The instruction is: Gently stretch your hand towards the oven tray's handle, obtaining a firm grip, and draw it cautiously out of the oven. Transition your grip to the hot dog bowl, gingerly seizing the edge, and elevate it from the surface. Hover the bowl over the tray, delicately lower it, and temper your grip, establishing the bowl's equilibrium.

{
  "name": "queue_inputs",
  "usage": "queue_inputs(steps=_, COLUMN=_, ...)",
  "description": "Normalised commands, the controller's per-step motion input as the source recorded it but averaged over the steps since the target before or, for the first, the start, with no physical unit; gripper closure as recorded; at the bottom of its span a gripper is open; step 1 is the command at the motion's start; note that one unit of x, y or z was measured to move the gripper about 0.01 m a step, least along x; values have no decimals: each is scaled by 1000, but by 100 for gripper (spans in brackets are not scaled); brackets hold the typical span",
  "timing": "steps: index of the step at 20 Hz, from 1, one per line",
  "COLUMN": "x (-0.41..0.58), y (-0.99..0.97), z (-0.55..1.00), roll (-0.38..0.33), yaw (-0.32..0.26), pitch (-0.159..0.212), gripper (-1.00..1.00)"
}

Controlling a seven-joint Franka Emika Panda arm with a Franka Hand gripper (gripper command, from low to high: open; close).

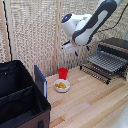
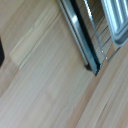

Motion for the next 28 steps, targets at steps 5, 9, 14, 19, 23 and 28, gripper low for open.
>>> queue_inputs(steps=5, x=-375, y=407, z=377, roll=258, yaw=-58, pitch=-19, gripper=-100)
queue_inputs(steps=9, x=-44, y=76, z=28, roll=335, yaw=-79, pitch=120, gripper=-100)
queue_inputs(steps=14, x=32, y=-189, z=-35, roll=375, yaw=-75, pitch=154, gripper=-100)
queue_inputs(steps=19, x=158, y=-167, z=-131, roll=368, yaw=-66, pitch=73, gripper=-100)
queue_inputs(steps=23, x=188, y=129, z=-564, roll=225, yaw=-70, pitch=3, gripper=-100)
queue_inputs(steps=28, x=185, y=374, z=-654, roll=65, yaw=-63, pitch=0, gripper=-100)
